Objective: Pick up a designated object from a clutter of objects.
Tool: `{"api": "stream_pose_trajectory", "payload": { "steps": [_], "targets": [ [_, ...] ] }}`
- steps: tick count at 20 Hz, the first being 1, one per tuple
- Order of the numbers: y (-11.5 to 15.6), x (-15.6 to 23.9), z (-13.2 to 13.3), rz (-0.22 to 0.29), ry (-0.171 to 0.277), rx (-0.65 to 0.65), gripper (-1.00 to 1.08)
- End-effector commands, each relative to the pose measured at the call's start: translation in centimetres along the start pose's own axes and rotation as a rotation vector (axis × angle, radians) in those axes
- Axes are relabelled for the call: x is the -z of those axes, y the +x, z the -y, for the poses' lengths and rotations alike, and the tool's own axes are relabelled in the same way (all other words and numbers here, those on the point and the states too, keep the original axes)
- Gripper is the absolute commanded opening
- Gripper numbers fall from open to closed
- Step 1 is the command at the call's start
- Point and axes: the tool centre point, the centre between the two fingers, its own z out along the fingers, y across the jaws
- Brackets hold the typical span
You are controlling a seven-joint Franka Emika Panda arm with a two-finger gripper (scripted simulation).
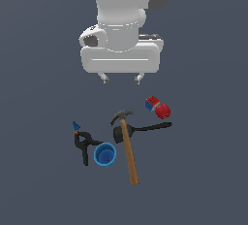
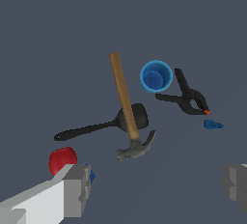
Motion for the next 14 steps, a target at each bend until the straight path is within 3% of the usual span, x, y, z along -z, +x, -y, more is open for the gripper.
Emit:
{"api": "stream_pose_trajectory", "payload": {
  "steps": [1, 14],
  "targets": [
    [0.0, 0.0, 0.0, 0.0, 0.0, 0.0, 1.0],
    [0.1, 0.8, 1.0, -0.012, 0.002, 0.044, 1.0]
  ]
}}
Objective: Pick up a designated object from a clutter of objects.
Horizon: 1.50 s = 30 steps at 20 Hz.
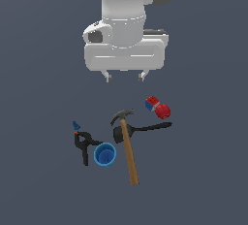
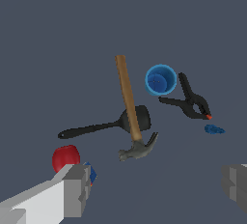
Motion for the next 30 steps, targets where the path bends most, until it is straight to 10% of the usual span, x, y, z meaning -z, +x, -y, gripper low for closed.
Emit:
{"api": "stream_pose_trajectory", "payload": {
  "steps": [1, 12, 30],
  "targets": [
    [0.0, -0.2, -0.2, 0.001, 0.0, -0.005, 1.0],
    [1.2, -5.5, -5.4, 0.022, 0.009, -0.177, 1.0],
    [-2.3, -22.6, -23.4, 0.079, -0.055, -0.723, 1.0]
  ]
}}
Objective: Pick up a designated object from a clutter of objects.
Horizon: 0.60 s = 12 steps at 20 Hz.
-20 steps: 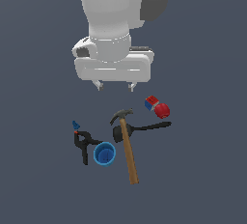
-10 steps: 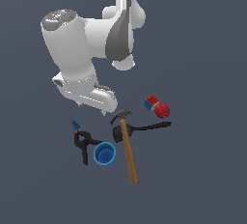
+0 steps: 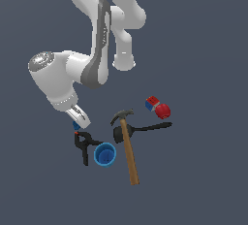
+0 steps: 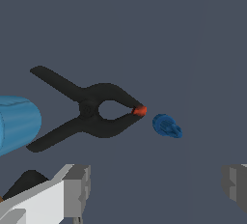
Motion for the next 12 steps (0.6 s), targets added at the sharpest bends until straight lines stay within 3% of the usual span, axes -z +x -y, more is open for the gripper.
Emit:
{"api": "stream_pose_trajectory", "payload": {
  "steps": [1, 6, 12],
  "targets": [
    [0.5, -1.5, -1.6, 0.0, -0.01, -0.048, 1.0],
    [1.0, -3.3, -3.5, 0.001, -0.023, -0.101, 1.0],
    [1.0, -3.5, -3.7, 0.002, -0.024, -0.105, 1.0]
  ]
}}
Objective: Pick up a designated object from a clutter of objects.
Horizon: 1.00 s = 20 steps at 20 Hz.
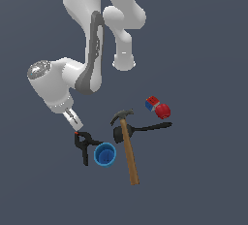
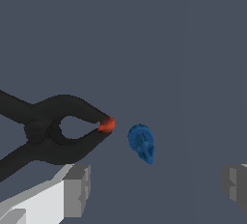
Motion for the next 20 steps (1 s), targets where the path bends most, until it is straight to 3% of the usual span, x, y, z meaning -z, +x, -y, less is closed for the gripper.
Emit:
{"api": "stream_pose_trajectory", "payload": {
  "steps": [1, 16, 17, 20],
  "targets": [
    [0.0, -0.3, 0.0, 0.0, 0.0, 0.0, 1.0],
    [0.0, -5.1, -0.1, -0.001, -0.001, -0.004, 1.0],
    [0.0, -5.1, -0.1, -0.001, -0.001, -0.004, -1.0],
    [0.0, -5.1, -0.1, -0.001, -0.001, -0.004, -1.0]
  ]
}}
